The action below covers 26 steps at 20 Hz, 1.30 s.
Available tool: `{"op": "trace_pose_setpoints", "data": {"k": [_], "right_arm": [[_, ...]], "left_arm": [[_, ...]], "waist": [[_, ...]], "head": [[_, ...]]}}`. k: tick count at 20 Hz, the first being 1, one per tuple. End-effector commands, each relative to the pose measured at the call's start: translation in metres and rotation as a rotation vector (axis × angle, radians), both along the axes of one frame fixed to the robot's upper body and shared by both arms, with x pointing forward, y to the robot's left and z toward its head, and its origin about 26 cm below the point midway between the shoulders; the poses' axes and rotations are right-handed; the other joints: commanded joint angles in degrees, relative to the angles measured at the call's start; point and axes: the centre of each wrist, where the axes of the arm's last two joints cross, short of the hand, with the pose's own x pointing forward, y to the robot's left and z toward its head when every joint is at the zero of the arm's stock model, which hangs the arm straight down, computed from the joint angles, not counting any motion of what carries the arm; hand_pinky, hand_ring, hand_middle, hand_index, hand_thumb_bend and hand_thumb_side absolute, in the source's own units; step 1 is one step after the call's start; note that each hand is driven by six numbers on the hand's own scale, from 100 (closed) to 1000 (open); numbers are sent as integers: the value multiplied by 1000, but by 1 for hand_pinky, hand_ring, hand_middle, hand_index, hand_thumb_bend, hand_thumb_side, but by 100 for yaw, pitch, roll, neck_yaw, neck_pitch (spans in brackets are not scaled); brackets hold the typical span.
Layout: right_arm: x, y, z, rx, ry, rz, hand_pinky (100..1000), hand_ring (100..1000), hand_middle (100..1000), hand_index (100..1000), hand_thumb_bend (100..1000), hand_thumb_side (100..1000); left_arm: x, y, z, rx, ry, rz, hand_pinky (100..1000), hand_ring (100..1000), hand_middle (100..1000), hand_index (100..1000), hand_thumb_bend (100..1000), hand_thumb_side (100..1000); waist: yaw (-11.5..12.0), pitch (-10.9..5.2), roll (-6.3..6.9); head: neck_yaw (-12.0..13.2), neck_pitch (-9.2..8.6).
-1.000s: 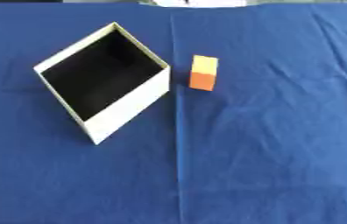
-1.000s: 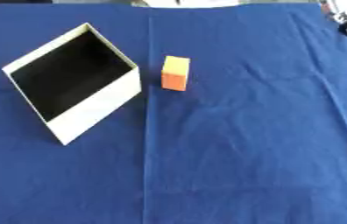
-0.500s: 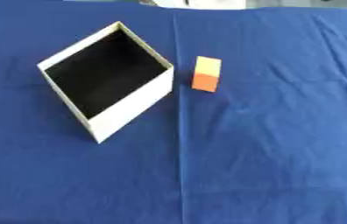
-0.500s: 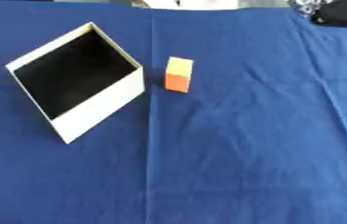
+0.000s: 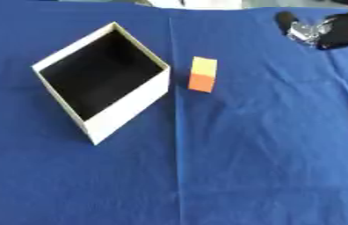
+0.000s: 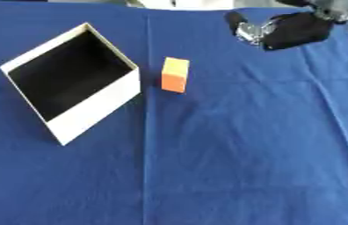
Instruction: Pick up objects on the table and place them in the box.
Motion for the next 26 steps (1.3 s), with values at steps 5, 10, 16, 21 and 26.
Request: {"op": "trace_pose_setpoints", "data": {"k": [5, 10, 16, 21, 26], "right_arm": [[17, 18, -4, -111, 99, -3, 868, 908, 862, 878, 100, 926], [17, 28, 0, -122, 167, 13, 865, 900, 857, 908, 100, 876], [20, 46, 9, -114, 249, 14, 870, 900, 862, 945, 289, 590], [26, 58, 12, -113, 326, -23, 876, 879, 858, 962, 339, 494], [31, 67, 15, -123, 377, -57, 891, 884, 865, 971, 353, 488]], "left_arm": [[-3, 3, 8, 33, -23, 4, 412, 528, 593, 691, 123, 621], [-3, 3, 8, 33, -22, 3, 412, 527, 593, 691, 122, 623], [-3, 2, 7, 29, -16, 0, 411, 527, 593, 691, 122, 624], [-3, 2, 6, 29, -11, -3, 411, 527, 593, 691, 120, 626], [-3, 1, 6, 29, -10, -6, 411, 527, 593, 691, 120, 626]], "waist": [[-54, -150, 32], [-60, -153, 44], [-67, -167, 53], [-60, -164, 56], [-42, -150, 56]], "head": [[69, 12], [78, 19], [54, 33], [44, 42], [31, 48]]}}
